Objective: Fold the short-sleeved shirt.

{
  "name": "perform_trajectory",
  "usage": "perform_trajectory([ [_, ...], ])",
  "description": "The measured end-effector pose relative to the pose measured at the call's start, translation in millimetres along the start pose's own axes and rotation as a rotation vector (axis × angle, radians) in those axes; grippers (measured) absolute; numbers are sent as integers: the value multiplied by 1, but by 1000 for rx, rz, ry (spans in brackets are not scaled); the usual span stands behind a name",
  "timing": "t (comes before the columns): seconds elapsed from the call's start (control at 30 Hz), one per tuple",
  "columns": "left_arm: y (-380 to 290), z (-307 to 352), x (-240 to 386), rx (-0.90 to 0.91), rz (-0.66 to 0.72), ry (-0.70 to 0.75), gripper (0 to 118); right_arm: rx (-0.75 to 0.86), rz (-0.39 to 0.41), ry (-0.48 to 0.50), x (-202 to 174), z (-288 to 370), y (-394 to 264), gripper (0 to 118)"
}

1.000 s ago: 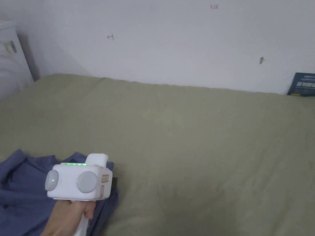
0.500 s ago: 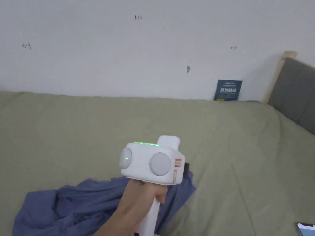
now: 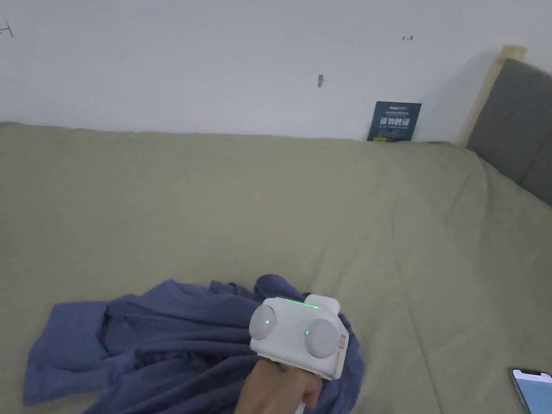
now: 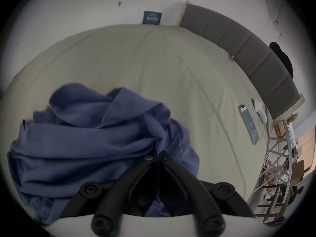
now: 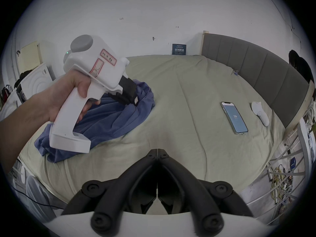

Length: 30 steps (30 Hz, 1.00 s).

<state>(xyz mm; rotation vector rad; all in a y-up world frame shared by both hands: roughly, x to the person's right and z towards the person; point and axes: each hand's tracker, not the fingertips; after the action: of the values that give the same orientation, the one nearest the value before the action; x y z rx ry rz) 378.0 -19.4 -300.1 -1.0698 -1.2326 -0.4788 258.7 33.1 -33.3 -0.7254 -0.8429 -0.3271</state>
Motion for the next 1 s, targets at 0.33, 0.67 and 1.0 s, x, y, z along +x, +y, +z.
perform_trajectory([
  [0.33,-46,115,-35,171,63,7,114,62,6,52,-18,33,8,0],
  [0.67,-220,325,-116,435,222,140,24,148,53,142,-55,61,12,0],
  [1.0,-326,349,-182,412,424,350,0,158,122,179,-91,59,2,0],
])
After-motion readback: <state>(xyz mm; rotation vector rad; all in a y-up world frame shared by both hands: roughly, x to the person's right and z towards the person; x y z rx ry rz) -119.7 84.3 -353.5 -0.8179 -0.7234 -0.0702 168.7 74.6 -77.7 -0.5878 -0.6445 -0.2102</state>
